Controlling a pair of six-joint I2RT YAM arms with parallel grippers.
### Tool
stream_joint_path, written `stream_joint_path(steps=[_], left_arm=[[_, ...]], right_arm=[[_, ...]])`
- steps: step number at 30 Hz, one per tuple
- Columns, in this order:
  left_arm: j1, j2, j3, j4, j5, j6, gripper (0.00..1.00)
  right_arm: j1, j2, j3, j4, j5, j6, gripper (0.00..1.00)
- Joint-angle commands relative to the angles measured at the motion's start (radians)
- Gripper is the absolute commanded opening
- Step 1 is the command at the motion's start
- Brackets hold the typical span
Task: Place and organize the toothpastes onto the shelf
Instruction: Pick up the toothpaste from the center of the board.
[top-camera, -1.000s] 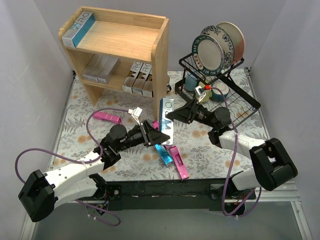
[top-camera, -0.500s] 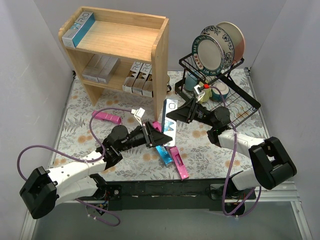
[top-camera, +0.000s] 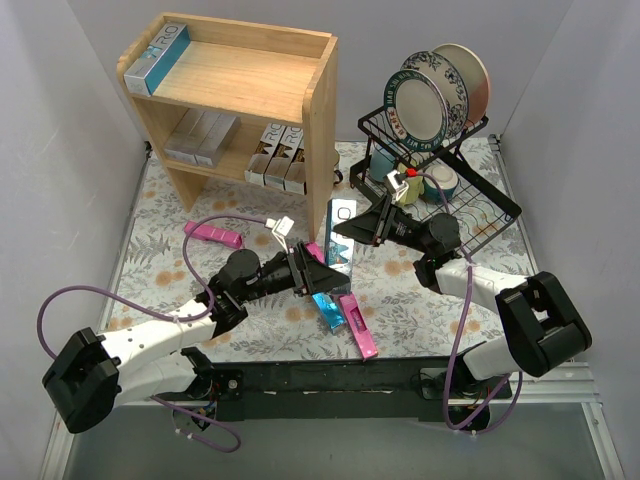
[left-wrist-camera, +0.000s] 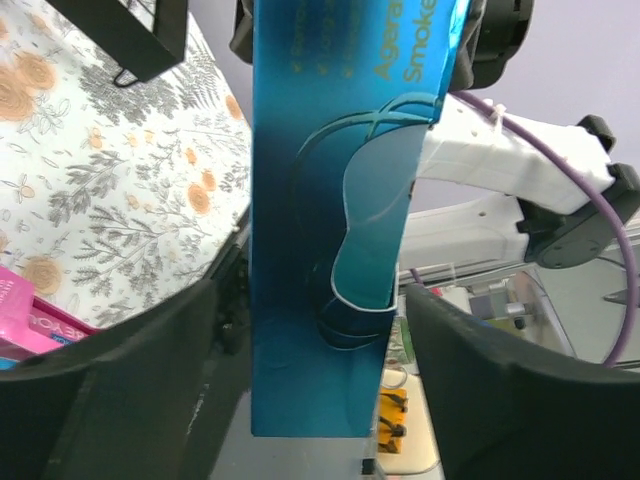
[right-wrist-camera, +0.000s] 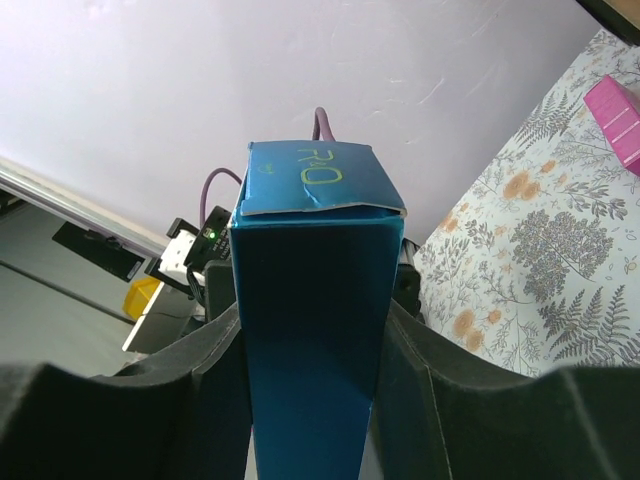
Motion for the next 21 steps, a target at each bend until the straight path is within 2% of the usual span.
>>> stream_joint_path(steps=[1, 2, 5, 8, 15, 18, 21], left_arm=[[-0.003, -0.029, 0.028, -0.094, -0.06, 0.069, 0.84], [-0.003, -0.039, 0.033, -0.113, -0.076, 0.081, 0.9], [-0.003, -0.072, 0.047, -0.191, -0.145, 0.147, 0.98], [-0.005, -0.128, 0.042, -0.24, -0.221, 0.222, 0.98], [-0.021, -0.274, -0.015, -0.265, -0.424, 0.427, 0.98], [-0.067, -0.267, -0.01, -0.264, -0.504, 0.503, 0.98], [-0.201, -0.219, 0.005, -0.245, -0.735, 0.602, 0.98]], right_arm=[[0.0, -0.025, -0.003, 0.069, 0.017, 0.003, 0.42], [-0.001, -0.031, -0.003, 0.036, 0.025, -0.013, 0.42], [-0.006, -0.059, -0.012, -0.056, 0.056, -0.05, 0.41], [-0.009, -0.096, -0.02, -0.151, 0.102, -0.105, 0.41], [-0.017, -0.185, -0.017, -0.517, 0.235, -0.217, 0.41], [-0.017, -0.222, -0.011, -0.616, 0.31, -0.238, 0.41], [-0.018, -0.252, -0.011, -0.7, 0.378, -0.249, 0.46]])
